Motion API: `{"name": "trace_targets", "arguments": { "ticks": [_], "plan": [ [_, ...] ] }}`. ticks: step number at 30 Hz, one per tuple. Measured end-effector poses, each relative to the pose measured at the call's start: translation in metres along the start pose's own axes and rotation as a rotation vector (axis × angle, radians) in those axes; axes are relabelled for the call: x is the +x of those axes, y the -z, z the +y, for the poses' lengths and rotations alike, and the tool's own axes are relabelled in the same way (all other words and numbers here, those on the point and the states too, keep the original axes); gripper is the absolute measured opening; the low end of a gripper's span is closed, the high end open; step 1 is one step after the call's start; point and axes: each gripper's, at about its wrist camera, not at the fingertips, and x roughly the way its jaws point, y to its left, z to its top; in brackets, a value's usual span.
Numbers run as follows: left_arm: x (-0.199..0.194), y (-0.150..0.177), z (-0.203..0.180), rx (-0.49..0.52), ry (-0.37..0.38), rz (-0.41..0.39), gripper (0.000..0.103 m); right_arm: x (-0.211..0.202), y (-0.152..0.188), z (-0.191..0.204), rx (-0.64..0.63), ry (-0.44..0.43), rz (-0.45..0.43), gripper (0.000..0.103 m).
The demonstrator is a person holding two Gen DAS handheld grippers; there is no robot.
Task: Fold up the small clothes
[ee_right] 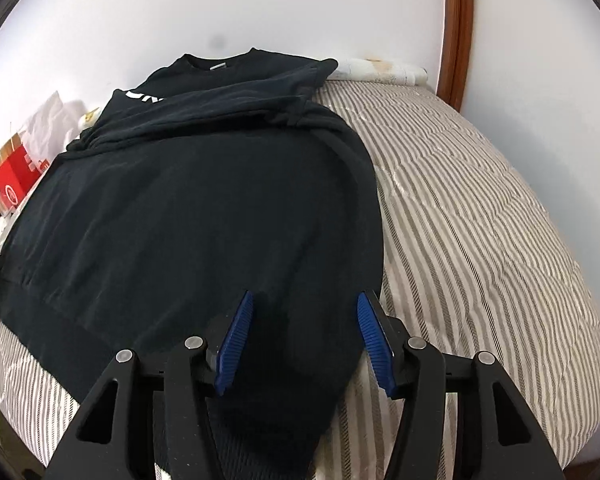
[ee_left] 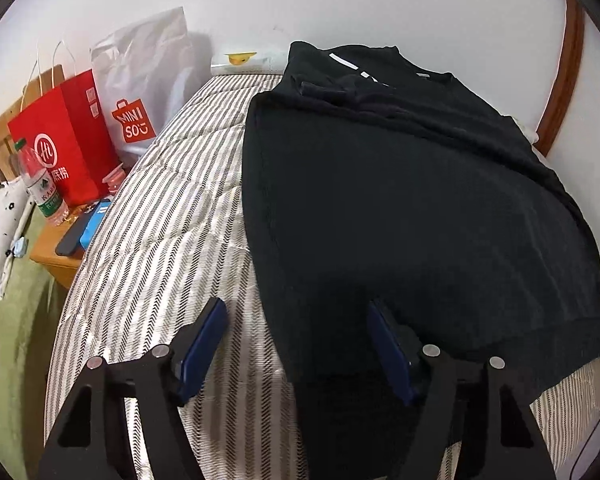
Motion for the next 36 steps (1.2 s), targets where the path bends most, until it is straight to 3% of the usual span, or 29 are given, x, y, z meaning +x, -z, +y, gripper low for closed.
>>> {"name": "trace_targets", "arguments": {
  "ticks": [6, 18, 24, 31, 34, 36],
  "plan": [
    [0.005, -0.004, -0.004, -0.027, -0.018, -0.004, 0.064, 0.008, -0.008, 0.001, 0.015, 0.016, 0.015, 0.056],
    [0.008, -0.005, -0.007, -0.021, -0.027, 0.003, 0.065, 0.026, -0.026, 0.003, 0.012, 0.065, 0.020, 0.060],
    [0.008, -0.005, -0.003, -0.035, 0.017, 0.001, 0.071, 0.027, -0.027, 0.003, 0.010, 0.065, 0.022, 0.061],
    [0.007, -0.004, -0.003, -0.048, 0.025, -0.004, 0.070, 0.024, -0.024, 0.001, 0.012, 0.047, 0.017, 0.058],
    [0.003, -0.002, -0.002, -0.053, 0.013, -0.013, 0.048, 0.023, -0.023, 0.001, 0.003, 0.029, 0.013, 0.040],
    [0.002, -0.002, -0.002, -0.049, 0.026, -0.011, 0.024, 0.021, -0.022, 0.003, -0.005, 0.007, 0.011, 0.019]
  ]
}}
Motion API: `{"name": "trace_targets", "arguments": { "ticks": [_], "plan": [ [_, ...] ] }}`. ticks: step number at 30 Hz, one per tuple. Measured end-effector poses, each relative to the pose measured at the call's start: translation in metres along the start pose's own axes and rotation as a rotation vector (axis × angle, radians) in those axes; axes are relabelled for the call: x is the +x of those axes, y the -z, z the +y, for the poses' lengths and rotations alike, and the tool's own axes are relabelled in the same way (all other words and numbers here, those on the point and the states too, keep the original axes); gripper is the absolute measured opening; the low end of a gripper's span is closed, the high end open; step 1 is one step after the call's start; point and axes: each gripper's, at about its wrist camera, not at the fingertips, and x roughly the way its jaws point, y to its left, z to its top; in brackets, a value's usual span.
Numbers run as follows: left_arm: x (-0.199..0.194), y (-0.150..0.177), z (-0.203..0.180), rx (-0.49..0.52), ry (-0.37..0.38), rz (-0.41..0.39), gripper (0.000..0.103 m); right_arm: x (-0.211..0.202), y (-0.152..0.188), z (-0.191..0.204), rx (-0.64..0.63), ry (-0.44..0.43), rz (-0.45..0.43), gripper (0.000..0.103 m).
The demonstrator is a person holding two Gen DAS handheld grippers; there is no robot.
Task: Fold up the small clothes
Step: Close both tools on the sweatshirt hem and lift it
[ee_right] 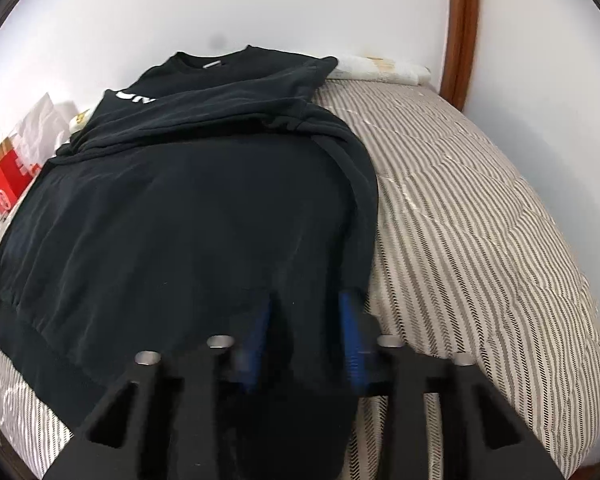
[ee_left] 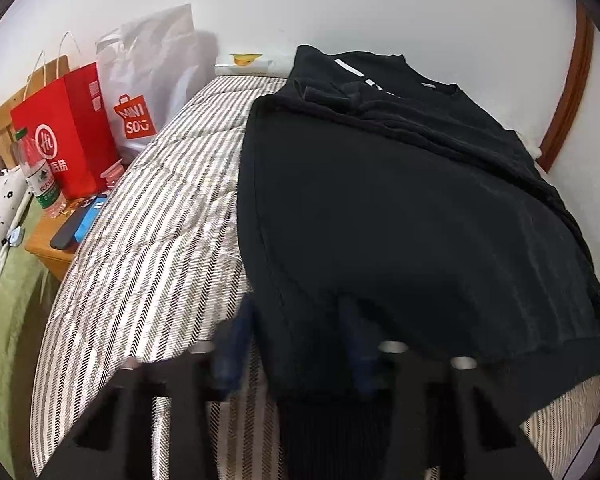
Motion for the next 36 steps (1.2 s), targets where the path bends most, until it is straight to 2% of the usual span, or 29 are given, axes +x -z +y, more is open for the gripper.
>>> {"name": "trace_targets", "arguments": {
  "ticks": [3, 6, 10, 15, 21, 25, 30, 36],
  "plan": [
    [-0.001, -0.002, 0.004, -0.026, 0.010, 0.012, 0.010, 0.000, -0.002, -0.005, 0.041, -0.045, 0.007, 0.011],
    [-0.005, -0.001, 0.010, -0.089, 0.040, 0.014, 0.007, 0.000, -0.004, -0.012, 0.099, -0.073, 0.021, 0.008],
    [-0.027, 0.005, 0.008, -0.100, 0.057, -0.018, 0.007, -0.008, -0.003, -0.008, 0.080, -0.066, 0.016, 0.007],
    [-0.057, 0.011, 0.001, -0.077, 0.085, -0.048, 0.007, -0.018, 0.000, -0.017, 0.102, -0.096, 0.018, 0.006],
    [-0.087, 0.038, -0.008, -0.045, 0.096, -0.065, 0.007, -0.047, 0.012, -0.024, 0.113, -0.106, 0.001, 0.006],
    [-0.108, 0.053, -0.002, -0.041, 0.141, -0.096, 0.007, -0.071, 0.024, -0.028, 0.099, -0.132, -0.010, 0.006],
    [-0.120, 0.051, 0.001, -0.068, 0.188, -0.123, 0.007, -0.100, 0.032, -0.024, 0.052, -0.128, -0.068, 0.006],
    [-0.129, 0.039, -0.004, -0.044, 0.202, -0.169, 0.007, -0.109, 0.020, -0.026, 0.092, -0.144, -0.111, 0.006]
  ]
}}
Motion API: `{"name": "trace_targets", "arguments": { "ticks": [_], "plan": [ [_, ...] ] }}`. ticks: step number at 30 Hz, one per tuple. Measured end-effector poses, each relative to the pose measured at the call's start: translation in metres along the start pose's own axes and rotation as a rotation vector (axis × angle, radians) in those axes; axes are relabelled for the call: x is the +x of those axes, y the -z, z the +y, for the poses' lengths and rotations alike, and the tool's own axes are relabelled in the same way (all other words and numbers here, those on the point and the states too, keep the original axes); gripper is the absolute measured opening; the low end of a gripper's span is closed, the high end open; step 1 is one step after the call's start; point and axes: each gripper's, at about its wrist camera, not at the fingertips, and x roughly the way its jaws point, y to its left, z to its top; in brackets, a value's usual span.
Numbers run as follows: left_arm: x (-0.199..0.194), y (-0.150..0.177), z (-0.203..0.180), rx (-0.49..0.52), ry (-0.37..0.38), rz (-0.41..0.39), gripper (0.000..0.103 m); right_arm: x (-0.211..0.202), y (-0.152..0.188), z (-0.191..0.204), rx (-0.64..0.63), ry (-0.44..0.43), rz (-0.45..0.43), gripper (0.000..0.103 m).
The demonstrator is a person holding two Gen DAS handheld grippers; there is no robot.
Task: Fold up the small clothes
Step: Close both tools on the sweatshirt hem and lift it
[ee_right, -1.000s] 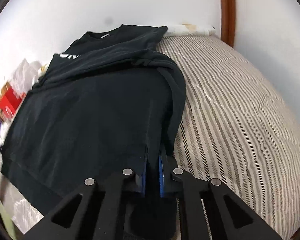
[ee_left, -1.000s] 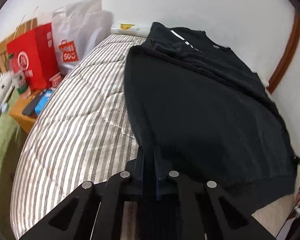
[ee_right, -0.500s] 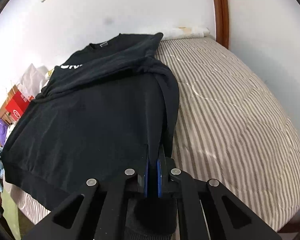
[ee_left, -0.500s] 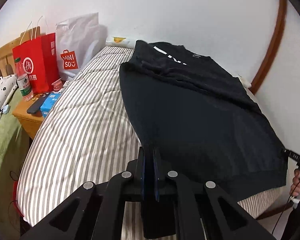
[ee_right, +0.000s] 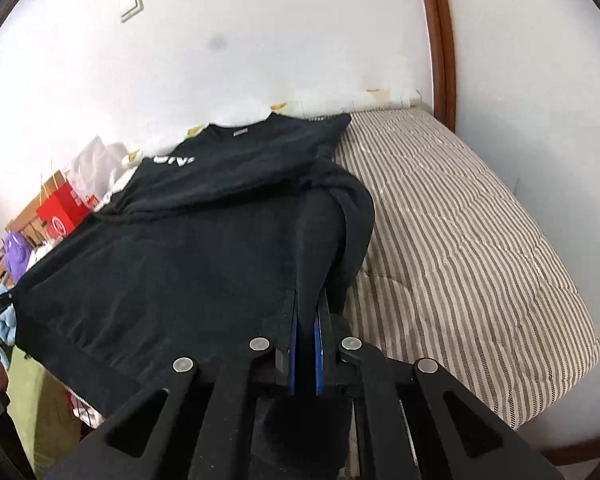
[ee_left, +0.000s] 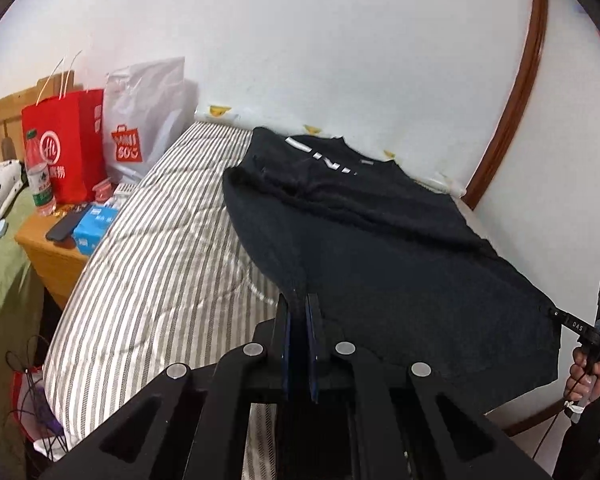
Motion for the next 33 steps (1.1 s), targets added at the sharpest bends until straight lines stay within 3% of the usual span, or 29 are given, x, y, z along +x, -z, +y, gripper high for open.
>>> {"name": "trace_targets", "arguments": {
  "ticks": [8, 19, 25, 33],
  "plan": [
    [0.001, -0.022, -0.012, 0.029, 0.036, -0.056, 0.007, -0.007, -0.013, 0.002, 0.048, -0.057, -0.042, 0.006],
    [0.026, -0.077, -0.010, -0.002, -0.008, -0.122, 0.007, -0.007, -0.074, 0.010, -0.012, -0.068, -0.154, 0.006],
    [0.049, -0.112, 0.009, -0.032, -0.021, -0.160, 0.007, 0.019, -0.120, 0.024, -0.058, -0.043, -0.179, 0.006],
    [0.113, -0.159, 0.017, -0.045, -0.043, -0.146, 0.007, 0.073, -0.173, 0.029, -0.003, -0.038, -0.194, 0.006]
  ]
}}
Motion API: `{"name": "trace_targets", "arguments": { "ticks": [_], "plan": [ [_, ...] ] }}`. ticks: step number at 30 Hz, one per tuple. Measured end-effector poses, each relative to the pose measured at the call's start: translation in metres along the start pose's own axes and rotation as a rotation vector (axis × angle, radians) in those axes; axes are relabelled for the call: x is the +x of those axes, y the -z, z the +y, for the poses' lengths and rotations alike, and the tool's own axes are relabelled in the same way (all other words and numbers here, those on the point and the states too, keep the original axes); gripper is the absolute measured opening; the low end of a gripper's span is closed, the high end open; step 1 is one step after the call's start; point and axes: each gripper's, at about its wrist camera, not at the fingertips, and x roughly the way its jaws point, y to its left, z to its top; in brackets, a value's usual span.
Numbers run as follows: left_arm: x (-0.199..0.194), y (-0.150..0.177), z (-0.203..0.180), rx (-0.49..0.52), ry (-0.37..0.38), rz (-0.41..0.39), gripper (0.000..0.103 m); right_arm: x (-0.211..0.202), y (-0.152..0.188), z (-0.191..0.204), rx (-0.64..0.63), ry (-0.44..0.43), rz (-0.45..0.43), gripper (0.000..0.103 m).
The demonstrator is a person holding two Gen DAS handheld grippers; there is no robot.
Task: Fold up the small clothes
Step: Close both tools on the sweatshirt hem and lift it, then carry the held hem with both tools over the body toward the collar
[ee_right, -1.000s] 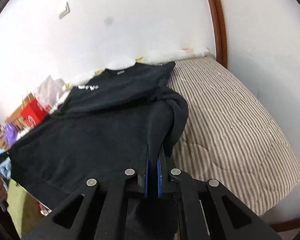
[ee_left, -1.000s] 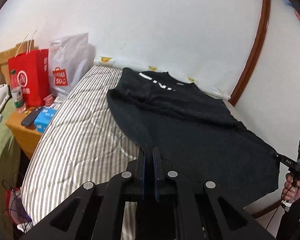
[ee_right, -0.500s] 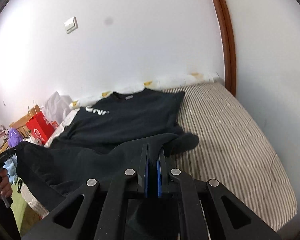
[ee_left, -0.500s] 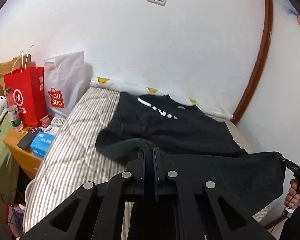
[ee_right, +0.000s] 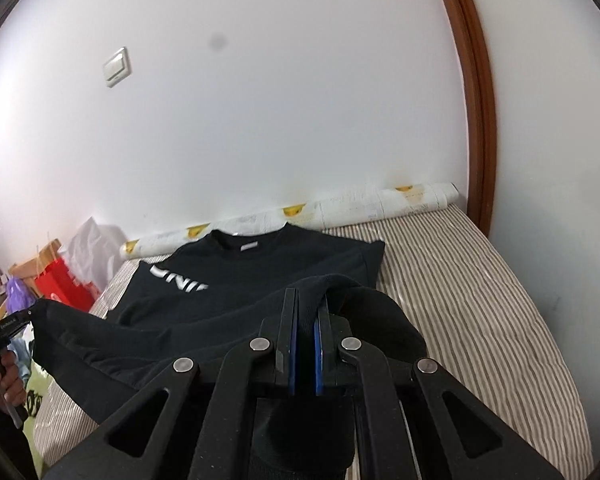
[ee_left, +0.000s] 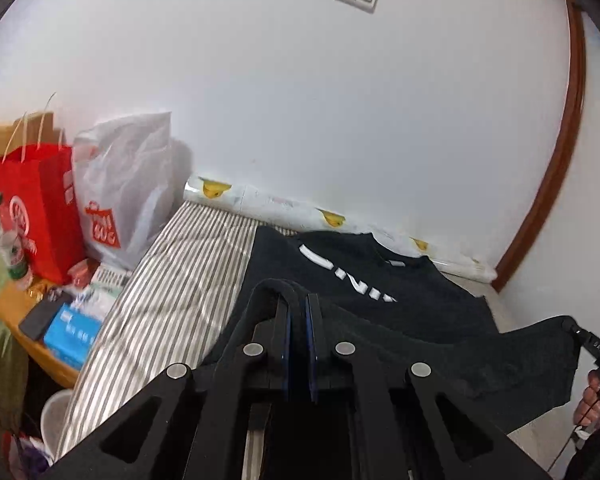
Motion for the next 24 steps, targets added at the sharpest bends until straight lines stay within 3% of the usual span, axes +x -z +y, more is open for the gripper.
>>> {"name": "trace_targets", "arguments": {
  "ticks": [4, 12, 18, 24],
  "plan": [
    [0.043, -0.013, -0.008, 0.048, -0.022, -0.027, 0.007, 0.041, -0.012, 0.000, -0.017, 0.005, -0.017, 0.006],
    [0.115, -0.027, 0.004, 0.017, -0.044, -0.017, 0.007, 0.128, -0.024, -0.022, 0.067, 0.004, -0.012, 0.006],
    [0.156, -0.018, 0.011, 0.024, -0.100, 0.035, 0.007, 0.189, -0.017, -0.043, 0.121, 0.047, 0.066, 0.006],
    [0.178, -0.006, 0.011, 0.072, -0.148, 0.104, 0.007, 0.212, -0.008, -0.053, 0.132, 0.068, 0.145, 0.006]
  ]
}}
